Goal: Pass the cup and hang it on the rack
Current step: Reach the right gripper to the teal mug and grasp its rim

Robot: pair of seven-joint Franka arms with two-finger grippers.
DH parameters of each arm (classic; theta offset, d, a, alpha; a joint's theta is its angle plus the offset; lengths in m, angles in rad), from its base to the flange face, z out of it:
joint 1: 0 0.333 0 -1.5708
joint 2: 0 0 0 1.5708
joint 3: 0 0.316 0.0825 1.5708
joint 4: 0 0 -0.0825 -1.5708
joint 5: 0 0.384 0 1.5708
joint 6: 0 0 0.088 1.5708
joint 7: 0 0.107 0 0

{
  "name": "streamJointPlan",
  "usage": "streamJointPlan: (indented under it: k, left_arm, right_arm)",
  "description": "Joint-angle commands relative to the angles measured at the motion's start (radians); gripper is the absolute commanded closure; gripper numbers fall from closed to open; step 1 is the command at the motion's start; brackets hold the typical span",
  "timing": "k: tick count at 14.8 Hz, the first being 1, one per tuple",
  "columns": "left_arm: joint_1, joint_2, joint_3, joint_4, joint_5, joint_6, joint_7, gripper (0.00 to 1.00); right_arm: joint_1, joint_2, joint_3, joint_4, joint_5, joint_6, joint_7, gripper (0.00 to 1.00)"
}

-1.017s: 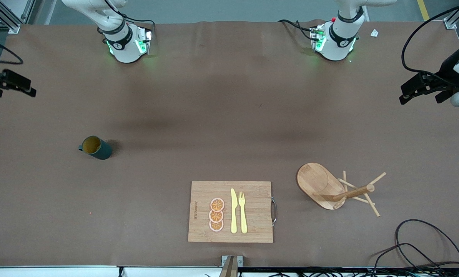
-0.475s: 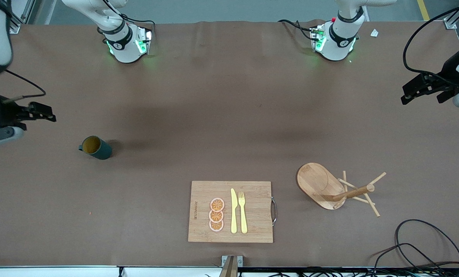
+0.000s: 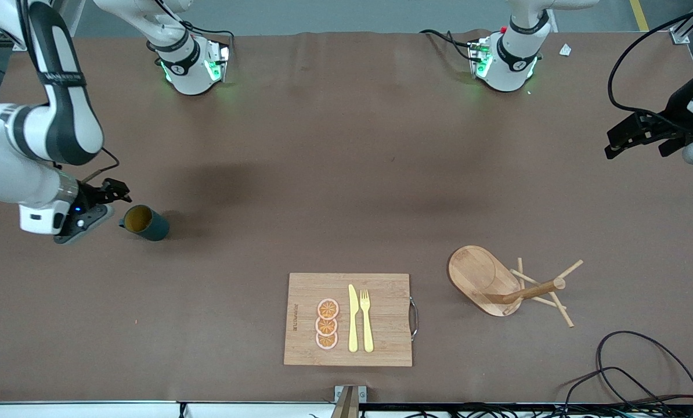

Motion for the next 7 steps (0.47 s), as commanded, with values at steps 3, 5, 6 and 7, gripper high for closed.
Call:
streamJointPlan:
  k: [3,5,6,7]
  left_arm:
    - [0.001,0.006,0.013,0.011,-0.005,-0.014,0.017,0.00]
    - [0.001,0.006,0.013,0.011,-0.005,-0.014,0.018,0.00]
    - [0.002,0.006,0.015,0.011,-0.005,-0.014,0.018,0.00]
    - [0.002,0.006,0.018,0.011,-0.005,-0.014,0.018,0.00]
  right_arm:
    - [-0.014,0.090,0.008,-0.029,0.014,0.152,-0.147,0.17]
    - [-0.014,0.127,0.008,-0.026,0.014,0.172,-0.149,0.22]
    - [-0.012,0.140,0.008,-0.026,0.014,0.188,-0.149,0.27]
    - [-0.012,0.152,0.008,-0.026,0.014,0.195,-0.149,0.35]
